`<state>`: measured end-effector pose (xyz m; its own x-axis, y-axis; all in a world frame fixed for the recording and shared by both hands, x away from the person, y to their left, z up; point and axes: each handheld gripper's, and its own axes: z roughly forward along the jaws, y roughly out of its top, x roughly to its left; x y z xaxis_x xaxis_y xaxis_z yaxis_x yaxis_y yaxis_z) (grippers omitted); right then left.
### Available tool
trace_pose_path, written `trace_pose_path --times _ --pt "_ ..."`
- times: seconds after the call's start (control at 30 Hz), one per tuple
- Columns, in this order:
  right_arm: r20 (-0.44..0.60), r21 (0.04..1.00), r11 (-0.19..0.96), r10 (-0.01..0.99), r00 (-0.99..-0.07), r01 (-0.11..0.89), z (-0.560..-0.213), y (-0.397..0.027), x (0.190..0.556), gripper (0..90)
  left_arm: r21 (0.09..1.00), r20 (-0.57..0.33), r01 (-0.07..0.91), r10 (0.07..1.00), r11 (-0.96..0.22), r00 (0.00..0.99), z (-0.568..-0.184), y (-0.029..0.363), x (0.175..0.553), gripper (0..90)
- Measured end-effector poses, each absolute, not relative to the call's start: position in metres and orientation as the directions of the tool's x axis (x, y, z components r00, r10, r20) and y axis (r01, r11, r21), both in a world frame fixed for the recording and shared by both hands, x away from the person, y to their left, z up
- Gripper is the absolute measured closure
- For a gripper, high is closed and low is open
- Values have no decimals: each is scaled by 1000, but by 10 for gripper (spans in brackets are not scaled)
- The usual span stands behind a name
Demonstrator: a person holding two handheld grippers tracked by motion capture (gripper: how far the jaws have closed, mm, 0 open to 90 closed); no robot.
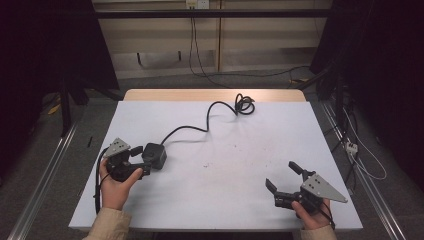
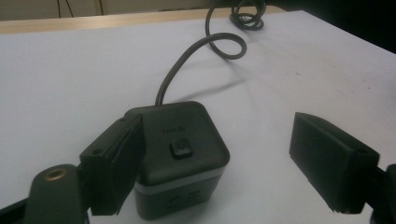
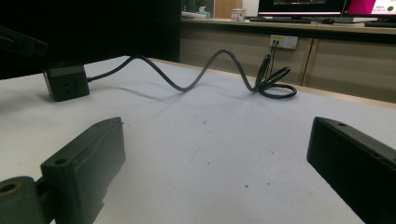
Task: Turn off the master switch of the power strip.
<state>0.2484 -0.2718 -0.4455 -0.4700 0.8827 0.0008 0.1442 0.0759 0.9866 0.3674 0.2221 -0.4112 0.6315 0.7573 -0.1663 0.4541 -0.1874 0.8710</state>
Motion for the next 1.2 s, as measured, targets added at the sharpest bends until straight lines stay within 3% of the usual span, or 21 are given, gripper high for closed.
trace_pose_path --times 0.4,1.2 --pt "0 987 76 883 -469 143 -445 -272 248 38 883 -171 430 725 -187 667 -409 225 360 122" --pt "5 987 70 886 -464 144 -445 -274 247 38 893 -183 412 693 -179 698 -409 235 353 96"
